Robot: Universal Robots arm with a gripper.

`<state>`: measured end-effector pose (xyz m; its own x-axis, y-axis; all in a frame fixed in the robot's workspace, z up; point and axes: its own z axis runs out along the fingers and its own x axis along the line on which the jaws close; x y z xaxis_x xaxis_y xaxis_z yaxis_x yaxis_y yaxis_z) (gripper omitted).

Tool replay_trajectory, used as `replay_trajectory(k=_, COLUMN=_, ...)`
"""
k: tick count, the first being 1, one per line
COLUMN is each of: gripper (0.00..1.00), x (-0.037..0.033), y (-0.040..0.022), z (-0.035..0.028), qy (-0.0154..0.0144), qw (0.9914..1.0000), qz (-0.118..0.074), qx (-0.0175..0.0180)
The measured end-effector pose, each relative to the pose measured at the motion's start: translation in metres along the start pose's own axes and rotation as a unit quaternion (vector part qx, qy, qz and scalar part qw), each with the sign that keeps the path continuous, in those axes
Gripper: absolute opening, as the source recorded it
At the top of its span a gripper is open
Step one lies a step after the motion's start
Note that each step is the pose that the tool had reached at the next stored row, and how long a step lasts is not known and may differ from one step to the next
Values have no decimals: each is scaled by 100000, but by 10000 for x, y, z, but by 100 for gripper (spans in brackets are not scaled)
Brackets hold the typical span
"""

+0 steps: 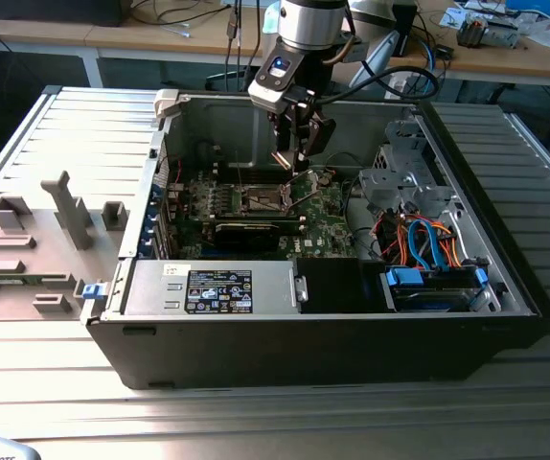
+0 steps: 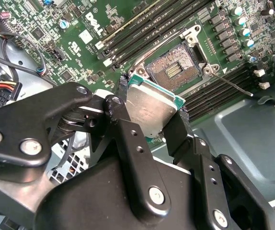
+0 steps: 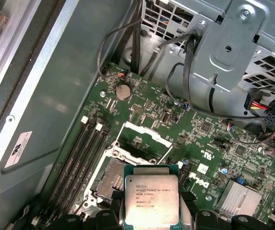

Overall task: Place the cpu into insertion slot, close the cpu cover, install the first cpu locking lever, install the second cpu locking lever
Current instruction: 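Place the cpu into insertion slot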

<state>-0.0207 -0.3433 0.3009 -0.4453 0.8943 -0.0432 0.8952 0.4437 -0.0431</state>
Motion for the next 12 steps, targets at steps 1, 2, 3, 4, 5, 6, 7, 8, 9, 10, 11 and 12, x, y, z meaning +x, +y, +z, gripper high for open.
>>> replay_trajectory(k=1, gripper=54, x=0, y=0, z=0, qy=-26, qw=100000, qz=35, qx=17)
replay_trajectory(k=2, gripper=54, x=0, y=0, z=0, qy=-46, qw=100000, qz=60, qx=30)
replay_trajectory(k=3, gripper=54, x=0, y=0, z=0, qy=-79, qw=100000, qz=96, qx=44)
replay_trajectory(k=4, gripper=54, x=0, y=0, z=0, qy=-106, qw=100000, qz=122, qx=62)
replay_trajectory(k=5, gripper=54, x=0, y=0, z=0, qy=-137, qw=100000, qz=151, qx=80)
replay_trajectory(k=6, gripper=54, x=0, y=0, z=0, qy=-181, qw=100000, qz=186, qx=102)
replay_trajectory(k=7, gripper=54, x=0, y=0, z=0, qy=-210, qw=99999, qz=212, qx=119)
replay_trajectory(k=8, gripper=54, x=0, y=0, z=0, qy=-255, qw=99999, qz=252, qx=144)
replay_trajectory(k=9, gripper=54, x=0, y=0, z=0, qy=-277, qw=99999, qz=281, qx=157)
replay_trajectory(k=10, gripper=54, x=0, y=0, z=0, qy=-299, qw=99999, qz=311, qx=172)
replay_trajectory(k=11, gripper=54, x=0, y=0, z=0, qy=-320, qw=99999, qz=399, qx=187)
replay_trajectory(k=12, gripper=54, x=0, y=0, z=0, qy=-340, qw=99998, qz=484, qx=204)
